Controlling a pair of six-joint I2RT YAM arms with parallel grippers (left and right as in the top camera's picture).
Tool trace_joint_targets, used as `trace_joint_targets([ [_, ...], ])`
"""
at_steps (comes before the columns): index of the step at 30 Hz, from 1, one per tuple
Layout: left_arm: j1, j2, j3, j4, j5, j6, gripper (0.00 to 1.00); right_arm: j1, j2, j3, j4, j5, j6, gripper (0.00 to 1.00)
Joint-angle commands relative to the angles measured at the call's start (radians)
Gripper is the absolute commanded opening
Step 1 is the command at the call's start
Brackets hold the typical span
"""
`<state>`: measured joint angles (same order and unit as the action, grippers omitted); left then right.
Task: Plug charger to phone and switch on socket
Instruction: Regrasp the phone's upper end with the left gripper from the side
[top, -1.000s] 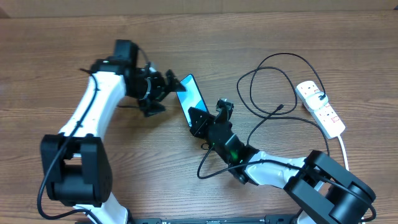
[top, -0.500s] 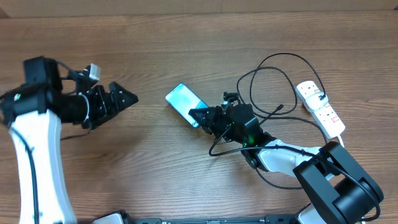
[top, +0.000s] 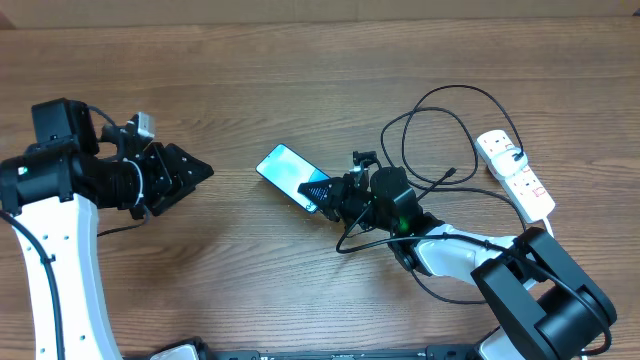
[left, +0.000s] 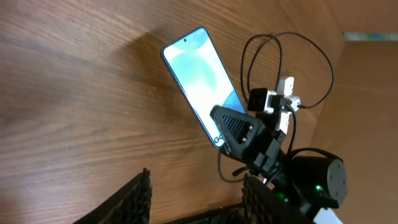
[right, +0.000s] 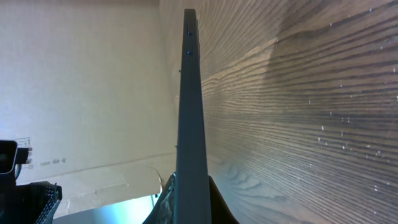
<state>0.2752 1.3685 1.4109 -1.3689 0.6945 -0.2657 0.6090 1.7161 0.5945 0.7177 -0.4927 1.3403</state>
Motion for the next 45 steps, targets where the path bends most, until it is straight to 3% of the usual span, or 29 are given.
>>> trace_joint_targets([
  [1, -0.031, 0.004, 0.008, -0.004, -0.005, -0.098, 0.67, -0.005, -0.022, 0.023, 0.022, -0.041, 0.044, 0.04],
  [3, -0.052, 0.004, 0.003, 0.000, -0.023, -0.166, 0.89, -0.005, -0.022, 0.023, 0.022, -0.070, 0.119, 0.04],
  [5, -0.074, 0.004, -0.013, 0.019, -0.060, -0.232, 1.00, -0.005, -0.022, 0.023, 0.022, -0.090, 0.198, 0.04],
  [10, -0.146, 0.004, -0.123, 0.095, -0.084, -0.422, 1.00, -0.005, -0.022, 0.023, 0.024, -0.152, 0.470, 0.04],
  [14, -0.213, 0.004, -0.245, 0.155, -0.084, -0.573, 1.00, -0.005, -0.022, 0.023, 0.118, -0.167, 0.569, 0.04],
  [20, -0.271, 0.005, -0.318, 0.174, -0.074, -0.748, 0.95, -0.005, -0.021, 0.023, 0.190, -0.156, 0.617, 0.04],
  [28, -0.276, 0.005, -0.319, 0.280, -0.077, -0.956, 0.96, 0.031, -0.021, 0.023, 0.190, -0.177, 0.805, 0.04],
  [35, -0.276, 0.005, -0.320, 0.356, -0.080, -0.991, 0.94, 0.066, -0.021, 0.023, 0.237, -0.204, 0.821, 0.04],
  [37, -0.282, 0.005, -0.323, 0.354, -0.098, -0.991, 0.90, 0.066, -0.021, 0.023, 0.291, -0.209, 0.821, 0.04],
  [39, -0.306, 0.005, -0.326, 0.357, -0.123, -1.000, 0.79, 0.066, -0.021, 0.023, 0.333, -0.217, 0.821, 0.04],
  [45, -0.372, 0.005, -0.327, 0.435, -0.156, -1.051, 0.58, 0.066, -0.021, 0.023, 0.324, -0.243, 0.822, 0.04],
])
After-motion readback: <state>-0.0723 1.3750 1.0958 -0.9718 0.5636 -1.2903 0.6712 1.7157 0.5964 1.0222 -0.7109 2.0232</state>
